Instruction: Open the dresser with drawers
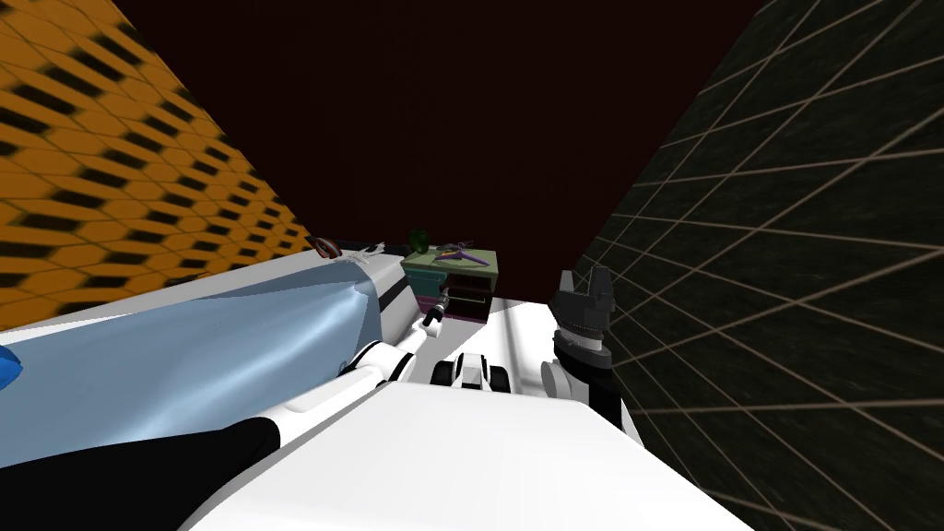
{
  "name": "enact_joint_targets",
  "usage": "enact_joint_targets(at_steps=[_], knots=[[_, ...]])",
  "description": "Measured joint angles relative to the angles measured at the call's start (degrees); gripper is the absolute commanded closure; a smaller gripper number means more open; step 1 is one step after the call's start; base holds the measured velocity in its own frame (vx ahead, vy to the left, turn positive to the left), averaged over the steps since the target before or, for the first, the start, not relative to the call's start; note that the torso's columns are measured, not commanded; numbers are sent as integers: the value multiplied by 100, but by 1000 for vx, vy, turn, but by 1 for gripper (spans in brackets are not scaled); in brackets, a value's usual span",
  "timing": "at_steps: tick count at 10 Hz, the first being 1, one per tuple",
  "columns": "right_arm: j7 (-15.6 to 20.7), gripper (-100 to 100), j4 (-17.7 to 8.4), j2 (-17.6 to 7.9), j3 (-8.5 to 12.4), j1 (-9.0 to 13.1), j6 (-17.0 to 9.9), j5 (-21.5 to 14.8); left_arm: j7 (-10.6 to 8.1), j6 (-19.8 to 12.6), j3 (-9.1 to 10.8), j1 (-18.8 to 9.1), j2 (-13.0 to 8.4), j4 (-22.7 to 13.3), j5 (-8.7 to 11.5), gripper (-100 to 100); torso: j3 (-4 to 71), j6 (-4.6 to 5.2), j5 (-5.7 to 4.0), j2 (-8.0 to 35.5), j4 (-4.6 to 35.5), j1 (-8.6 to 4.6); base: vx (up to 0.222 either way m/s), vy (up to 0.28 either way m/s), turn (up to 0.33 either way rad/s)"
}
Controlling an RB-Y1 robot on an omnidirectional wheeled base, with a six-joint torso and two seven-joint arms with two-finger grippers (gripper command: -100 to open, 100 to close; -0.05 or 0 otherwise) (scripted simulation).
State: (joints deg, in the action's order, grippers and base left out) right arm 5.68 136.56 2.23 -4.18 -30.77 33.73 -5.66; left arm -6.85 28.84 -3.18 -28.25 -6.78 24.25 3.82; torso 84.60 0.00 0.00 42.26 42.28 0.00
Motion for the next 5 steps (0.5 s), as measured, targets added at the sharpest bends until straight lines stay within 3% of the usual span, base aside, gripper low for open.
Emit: enact_joint_targets(at_steps=[1, 2, 4, 5], knots=[[0, 0, 0, 0, 0, 0, 0, 0, -19, -280, -13, 58, -30, 362, -5, -100, -12, 0, 0, 17, 5, 1, -46, 5, 2], [0, 0, 0, 0, 0, 1, 0, 0, -19, -352, 4, -56, -26, 330, 5, -100, -10, 0, 0, 13, 5, 1, -26, 6, -3], [0, 0, 0, 0, 0, 0, 0, 0, -21, -214, 20, -187, -15, 39, 16, -100, 2, 0, 0, -6, 0, -1, -31, 3, 4], [0, 0, 0, 0, 0, 0, 0, 0, -57, -184, 27, -423, -38, -248, 30, -100, -4, -1, -3, 5, 7, 0, -54, 4, -3]])
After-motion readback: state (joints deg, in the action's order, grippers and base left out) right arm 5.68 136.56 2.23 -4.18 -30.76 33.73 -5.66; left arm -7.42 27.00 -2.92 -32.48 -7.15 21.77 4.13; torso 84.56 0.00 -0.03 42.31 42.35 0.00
